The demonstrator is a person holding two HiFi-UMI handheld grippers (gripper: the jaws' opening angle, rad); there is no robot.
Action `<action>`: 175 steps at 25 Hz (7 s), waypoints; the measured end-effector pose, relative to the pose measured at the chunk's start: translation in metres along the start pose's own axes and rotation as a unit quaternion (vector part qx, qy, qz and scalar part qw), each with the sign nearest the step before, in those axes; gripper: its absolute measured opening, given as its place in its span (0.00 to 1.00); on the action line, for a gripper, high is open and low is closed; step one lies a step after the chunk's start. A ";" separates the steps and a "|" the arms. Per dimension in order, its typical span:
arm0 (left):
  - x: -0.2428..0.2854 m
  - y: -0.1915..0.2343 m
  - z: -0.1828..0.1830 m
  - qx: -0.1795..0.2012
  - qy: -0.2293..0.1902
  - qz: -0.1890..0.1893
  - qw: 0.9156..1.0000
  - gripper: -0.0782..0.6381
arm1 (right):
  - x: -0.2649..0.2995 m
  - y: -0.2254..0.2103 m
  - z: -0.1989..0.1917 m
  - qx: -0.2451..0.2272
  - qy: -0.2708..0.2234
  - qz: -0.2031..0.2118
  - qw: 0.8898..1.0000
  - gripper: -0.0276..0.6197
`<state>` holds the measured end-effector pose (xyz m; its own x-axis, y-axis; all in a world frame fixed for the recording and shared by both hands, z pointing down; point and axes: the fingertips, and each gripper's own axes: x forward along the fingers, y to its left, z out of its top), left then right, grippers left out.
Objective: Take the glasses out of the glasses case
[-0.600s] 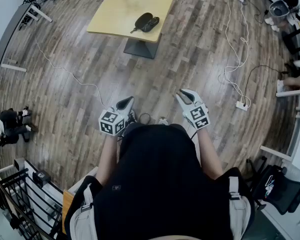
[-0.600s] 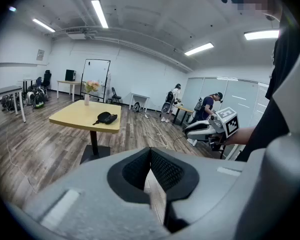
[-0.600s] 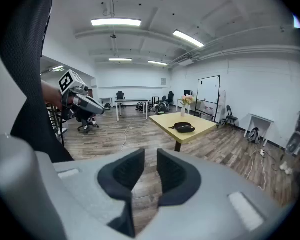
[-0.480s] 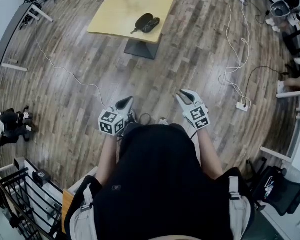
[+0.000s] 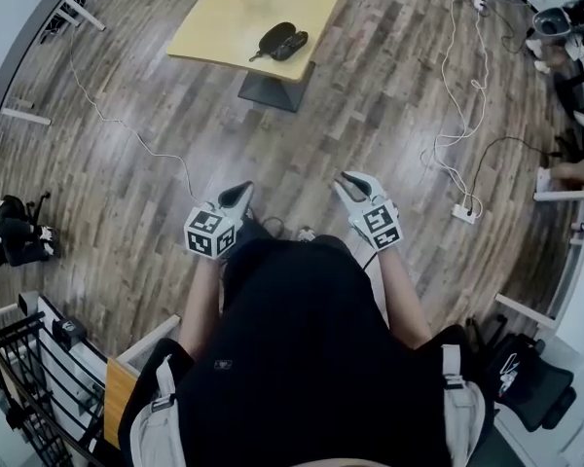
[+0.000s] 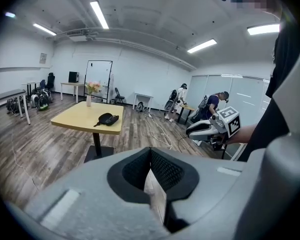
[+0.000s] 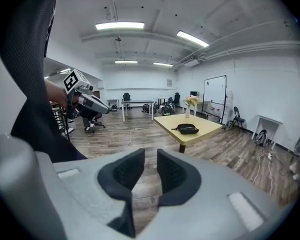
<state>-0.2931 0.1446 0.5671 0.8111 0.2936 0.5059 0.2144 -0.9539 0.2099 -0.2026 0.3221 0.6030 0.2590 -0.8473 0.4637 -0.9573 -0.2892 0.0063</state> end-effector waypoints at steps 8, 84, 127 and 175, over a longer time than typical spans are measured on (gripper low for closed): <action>0.003 -0.003 -0.004 -0.036 -0.011 0.008 0.999 0.12 | 0.001 -0.007 -0.004 0.014 -0.011 0.032 0.999 0.16; 0.124 0.337 0.125 -0.096 -0.055 0.000 0.994 0.12 | 0.330 -0.161 0.168 -0.043 0.052 0.036 0.997 0.16; 0.209 0.411 0.197 -0.239 -0.126 0.276 0.922 0.12 | 0.485 -0.302 0.124 -0.350 0.195 0.375 0.836 0.16; 0.163 0.298 0.141 -0.322 -0.149 0.436 0.827 0.12 | 0.513 -0.321 0.060 -0.503 0.236 0.450 0.699 0.07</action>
<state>-0.0199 -0.1002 0.5938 0.6229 -0.6084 0.4919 -0.7795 -0.5363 0.3237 0.2454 -0.0459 0.7856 -0.3505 -0.1752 0.9200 -0.3727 0.9273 0.0346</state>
